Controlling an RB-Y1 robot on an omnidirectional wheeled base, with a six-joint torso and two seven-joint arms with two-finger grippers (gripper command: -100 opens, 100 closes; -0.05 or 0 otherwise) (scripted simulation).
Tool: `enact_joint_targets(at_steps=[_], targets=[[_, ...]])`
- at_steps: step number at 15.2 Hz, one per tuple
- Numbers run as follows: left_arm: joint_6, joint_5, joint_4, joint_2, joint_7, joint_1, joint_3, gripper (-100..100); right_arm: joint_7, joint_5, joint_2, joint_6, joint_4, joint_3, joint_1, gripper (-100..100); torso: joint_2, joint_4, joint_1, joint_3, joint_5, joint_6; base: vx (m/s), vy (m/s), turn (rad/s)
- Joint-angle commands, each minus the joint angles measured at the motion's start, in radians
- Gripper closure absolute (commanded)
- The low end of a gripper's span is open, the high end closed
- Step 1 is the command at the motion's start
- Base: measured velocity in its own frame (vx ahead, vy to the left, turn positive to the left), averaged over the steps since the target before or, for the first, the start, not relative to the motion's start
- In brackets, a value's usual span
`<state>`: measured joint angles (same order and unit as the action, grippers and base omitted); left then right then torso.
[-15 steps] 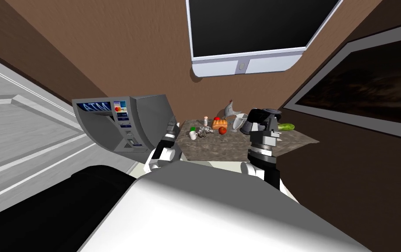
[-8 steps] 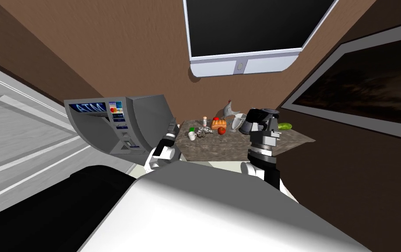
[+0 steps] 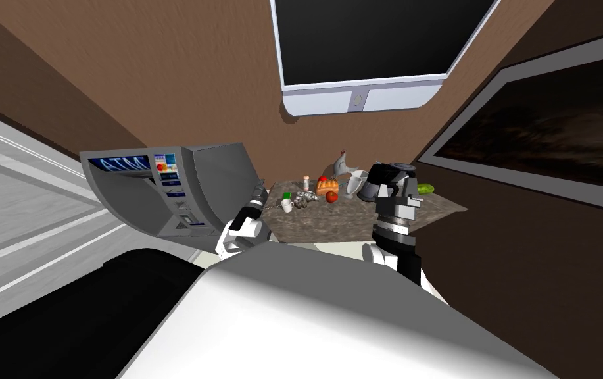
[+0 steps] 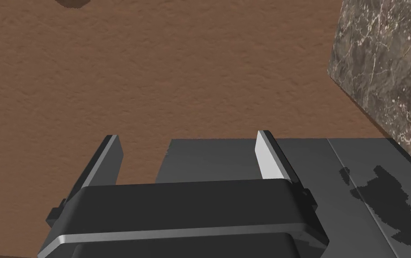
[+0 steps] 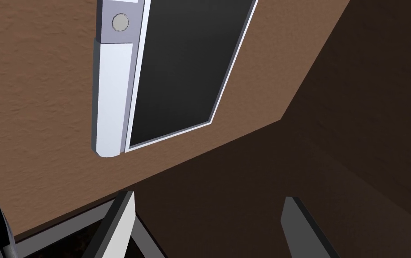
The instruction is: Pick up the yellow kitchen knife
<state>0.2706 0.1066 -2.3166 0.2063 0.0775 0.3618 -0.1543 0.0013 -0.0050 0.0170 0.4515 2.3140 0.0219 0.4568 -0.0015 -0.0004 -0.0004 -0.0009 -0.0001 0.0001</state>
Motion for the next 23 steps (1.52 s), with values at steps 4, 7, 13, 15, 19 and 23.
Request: enact_joint_targets(at_steps=[4,7,13,15,19,23], targets=[[0.104,-0.003,0.011,-0.004,0.013,-0.019,-0.013,-100,0.000,0.000,0.000,0.000,0.000,0.000,0.000,0,0.000,0.000,0.000,0.000,0.000,0.000,0.016,-0.005,-0.034],[0.164,-0.004,0.017,-0.006,0.024,-0.029,-0.024,-100,0.000,0.000,0.000,0.000,0.000,0.000,0.000,0,0.000,0.000,0.000,0.000,0.000,0.000,0.017,-0.005,-0.039],[0.281,-0.004,0.030,-0.010,0.044,-0.049,-0.046,-100,0.000,0.000,0.000,0.000,0.000,0.000,0.000,0,0.000,0.000,0.000,0.000,0.000,0.000,0.017,-0.004,-0.037],[0.332,-0.005,0.036,-0.012,0.055,-0.059,-0.057,-100,0.000,0.000,0.000,0.000,0.000,0.000,0.000,0,0.000,0.000,0.000,0.000,0.000,0.000,0.020,-0.007,-0.050],[0.394,-0.005,0.043,-0.015,0.064,-0.067,-0.067,-100,0.000,0.000,0.000,0.000,0.000,0.000,0.000,0,0.000,0.000,0.000,0.000,0.000,0.000,0.015,-0.004,-0.030],[0.487,-0.005,0.057,-0.022,0.083,-0.083,-0.086,-100,0.000,0.000,0.000,0.000,0.000,0.000,0.000,0,0.000,0.000,0.000,0.000,0.000,0.000,0.016,-0.002,-0.037]])
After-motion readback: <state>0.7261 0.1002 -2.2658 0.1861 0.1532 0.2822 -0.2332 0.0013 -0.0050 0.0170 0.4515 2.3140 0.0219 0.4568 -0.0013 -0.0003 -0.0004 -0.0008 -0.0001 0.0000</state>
